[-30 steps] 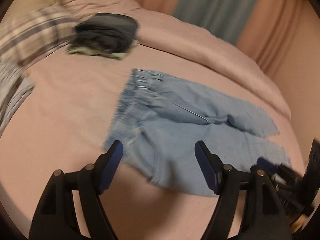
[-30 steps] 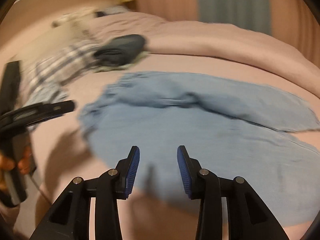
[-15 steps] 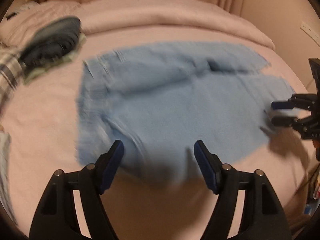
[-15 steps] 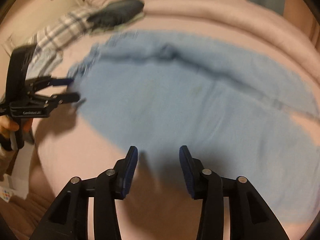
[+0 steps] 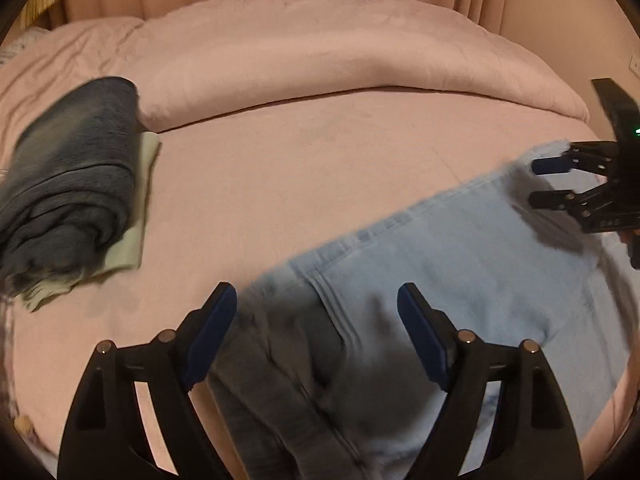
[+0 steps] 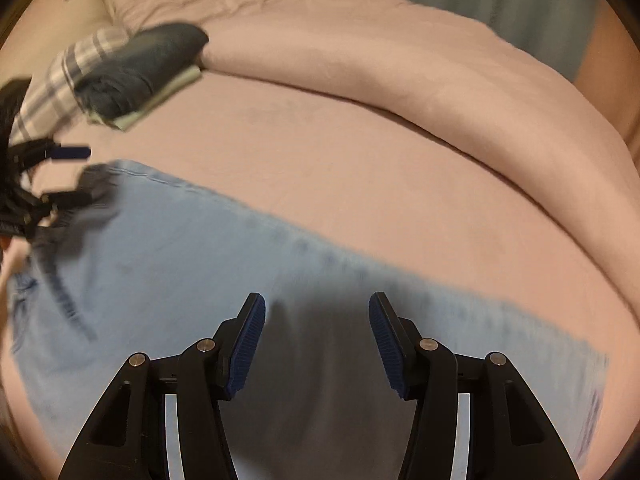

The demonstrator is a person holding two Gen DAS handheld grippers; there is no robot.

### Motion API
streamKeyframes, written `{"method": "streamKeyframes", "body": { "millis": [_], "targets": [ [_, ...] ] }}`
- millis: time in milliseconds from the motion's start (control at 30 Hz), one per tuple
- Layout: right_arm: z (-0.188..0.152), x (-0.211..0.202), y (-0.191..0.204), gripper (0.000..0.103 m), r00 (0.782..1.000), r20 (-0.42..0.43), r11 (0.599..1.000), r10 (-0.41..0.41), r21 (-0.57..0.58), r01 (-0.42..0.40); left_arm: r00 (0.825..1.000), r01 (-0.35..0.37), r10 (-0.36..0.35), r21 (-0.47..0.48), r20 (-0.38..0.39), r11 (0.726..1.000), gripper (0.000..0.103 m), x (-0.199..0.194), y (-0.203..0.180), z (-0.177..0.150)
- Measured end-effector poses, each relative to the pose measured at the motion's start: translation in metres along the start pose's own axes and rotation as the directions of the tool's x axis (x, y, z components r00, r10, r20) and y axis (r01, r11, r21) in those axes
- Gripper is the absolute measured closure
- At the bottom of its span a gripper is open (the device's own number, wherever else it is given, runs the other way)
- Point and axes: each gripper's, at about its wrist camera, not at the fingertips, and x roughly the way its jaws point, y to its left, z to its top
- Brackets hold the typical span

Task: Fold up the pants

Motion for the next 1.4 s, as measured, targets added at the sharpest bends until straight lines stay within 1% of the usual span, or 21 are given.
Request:
{"method": "streamKeyframes", "body": {
  "millis": [100, 167, 200, 267, 333, 367, 400, 433, 467, 500, 567, 633, 667, 733, 833, 900, 1100, 1133, 1233, 1333, 1400],
  "targets": [
    [0.022, 0.018, 0.002, 0.048, 0.999, -0.037, 0.996, 0.025, -0.086, -0.028, 0.997, 0.046, -0.045, 0.027, -0.055, 0.999, 0.021, 0.016, 0.012, 0.007],
    [0.033, 0.030, 0.005, 0.040, 0.996, -0.069, 0.989, 0.061, -0.134, -0.070, 0.992, 0.059, -0.054, 0.043, -0.115, 0.997, 0.021, 0.029, 0.017, 0.007],
    [0.036, 0.037, 0.006, 0.035, 0.993, -0.095, 0.986, 0.067, -0.144, -0.080, 0.987, 0.063, -0.053, 0.061, -0.149, 0.996, 0.021, 0.037, 0.019, 0.006],
    [0.037, 0.056, 0.002, 0.035, 0.983, -0.172, 0.983, 0.072, -0.153, -0.099, 0.980, 0.066, -0.050, 0.075, -0.195, 0.995, 0.019, 0.048, 0.022, 0.004],
    [0.036, 0.062, -0.004, 0.034, 0.975, -0.192, 0.985, 0.114, -0.106, -0.136, 0.976, 0.098, -0.084, 0.057, -0.201, 0.994, 0.021, 0.048, 0.026, 0.008],
    [0.036, 0.061, -0.005, 0.034, 0.973, -0.195, 0.985, 0.121, -0.101, -0.143, 0.974, 0.110, -0.096, 0.060, -0.207, 0.992, 0.031, 0.046, 0.027, 0.010],
    [0.035, 0.060, -0.004, 0.040, 0.972, -0.205, 0.985, 0.118, -0.103, -0.141, 0.972, 0.117, -0.099, 0.072, -0.211, 0.991, 0.040, 0.044, 0.027, 0.012],
    [0.034, 0.058, 0.000, 0.055, 0.970, -0.218, 0.984, 0.108, -0.114, -0.135, 0.973, 0.111, -0.091, 0.083, -0.212, 0.990, 0.045, 0.041, 0.026, 0.014],
    [0.033, 0.054, 0.005, 0.066, 0.970, -0.223, 0.983, 0.092, -0.136, -0.124, 0.973, 0.108, -0.087, 0.090, -0.214, 0.990, 0.065, 0.040, 0.027, 0.016],
    [0.031, 0.048, 0.014, 0.086, 0.975, -0.219, 0.980, 0.049, -0.179, -0.089, 0.976, 0.081, -0.056, 0.111, -0.212, 0.990, 0.077, 0.037, 0.025, 0.018],
    [0.025, 0.040, 0.032, 0.093, 0.977, -0.212, 0.966, -0.026, -0.256, -0.030, 0.978, 0.039, -0.013, 0.120, -0.206, 0.992, 0.078, 0.029, 0.021, 0.022],
    [0.023, 0.031, 0.043, 0.096, 0.977, -0.194, 0.959, -0.085, -0.282, 0.028, 0.982, -0.028, 0.056, 0.151, -0.181, 0.988, 0.079, 0.018, 0.011, 0.024],
    [0.024, 0.021, 0.047, 0.096, 0.981, -0.156, 0.959, -0.114, -0.274, 0.068, 0.983, -0.064, 0.090, 0.161, -0.159, 0.985, 0.080, 0.010, 0.006, 0.026],
    [0.029, -0.007, 0.053, 0.096, 0.983, -0.060, 0.958, -0.172, -0.243, 0.153, 0.989, -0.134, 0.144, 0.190, -0.040, 0.973, 0.080, -0.020, -0.007, 0.028],
    [0.020, -0.056, 0.062, 0.096, 0.973, 0.054, 0.948, -0.223, -0.219, 0.230, 0.985, -0.158, 0.142, 0.183, 0.098, 0.970, 0.079, -0.068, -0.018, 0.023],
    [0.003, -0.094, 0.070, 0.096, 0.965, 0.123, 0.947, -0.233, -0.197, 0.254, 0.972, -0.189, 0.154, 0.210, 0.175, 0.959, 0.078, -0.101, -0.029, 0.012],
    [-0.067, -0.181, 0.114, 0.096, 0.926, 0.285, 0.929, -0.248, -0.202, 0.311, 0.898, -0.378, 0.238, 0.373, 0.371, 0.847, 0.079, -0.164, -0.086, -0.066],
    [-0.083, -0.192, 0.122, 0.096, 0.924, 0.296, 0.928, -0.242, -0.206, 0.310, 0.894, -0.390, 0.236, 0.398, 0.382, 0.830, 0.079, -0.166, -0.090, -0.081],
    [-0.131, -0.202, 0.146, 0.096, 0.933, 0.284, 0.918, -0.220, -0.263, 0.297, 0.891, -0.416, 0.221, 0.518, 0.396, 0.747, 0.078, -0.166, -0.100, -0.131],
    [-0.171, -0.181, 0.167, 0.096, 0.963, 0.194, 0.907, -0.186, -0.343, 0.245, 0.906, -0.416, 0.223, 0.657, 0.360, 0.628, 0.078, -0.144, -0.106, -0.185],
    [-0.195, -0.159, 0.177, 0.096, 0.975, 0.125, 0.898, -0.186, -0.380, 0.220, 0.906, -0.423, 0.255, 0.722, 0.338, 0.548, 0.078, -0.124, -0.113, -0.213]
  ]
}}
